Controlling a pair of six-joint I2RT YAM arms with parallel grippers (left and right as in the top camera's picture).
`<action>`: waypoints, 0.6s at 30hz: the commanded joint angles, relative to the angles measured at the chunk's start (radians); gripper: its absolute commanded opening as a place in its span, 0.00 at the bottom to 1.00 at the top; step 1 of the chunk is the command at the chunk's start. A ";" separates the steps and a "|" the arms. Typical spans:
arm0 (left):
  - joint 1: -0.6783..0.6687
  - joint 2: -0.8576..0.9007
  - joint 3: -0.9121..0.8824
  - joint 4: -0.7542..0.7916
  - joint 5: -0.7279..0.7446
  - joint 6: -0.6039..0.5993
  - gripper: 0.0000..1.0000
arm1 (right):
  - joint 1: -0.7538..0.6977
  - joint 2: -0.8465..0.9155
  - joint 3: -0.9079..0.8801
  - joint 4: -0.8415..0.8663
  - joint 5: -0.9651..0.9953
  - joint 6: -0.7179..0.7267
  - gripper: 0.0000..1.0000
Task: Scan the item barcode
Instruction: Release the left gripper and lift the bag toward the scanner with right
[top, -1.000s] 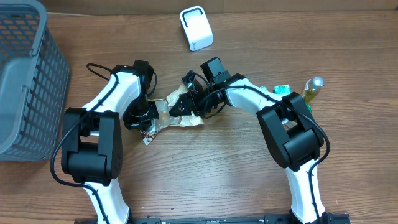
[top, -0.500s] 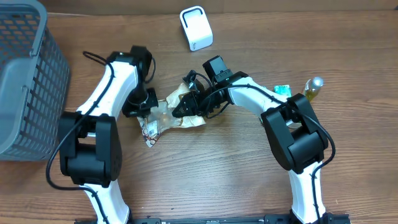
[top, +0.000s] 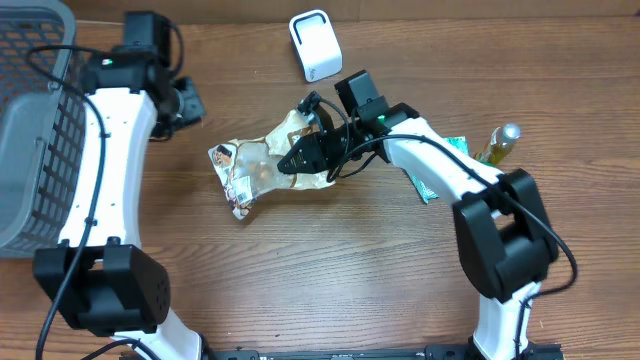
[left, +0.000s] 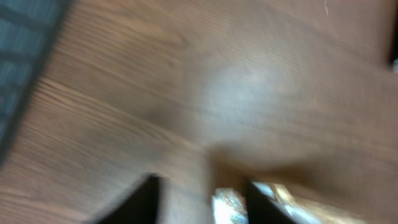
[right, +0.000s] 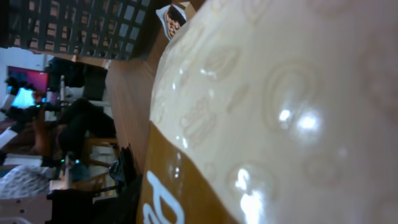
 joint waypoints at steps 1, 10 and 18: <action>0.053 -0.018 0.017 0.026 -0.042 0.005 0.85 | -0.016 -0.100 0.072 -0.047 0.116 -0.050 0.36; 0.082 -0.018 0.017 0.025 -0.041 0.004 1.00 | -0.018 -0.121 0.329 -0.061 0.592 -0.264 0.28; 0.082 -0.018 0.017 0.025 -0.041 0.004 0.99 | -0.018 -0.106 0.333 0.099 0.792 -0.496 0.33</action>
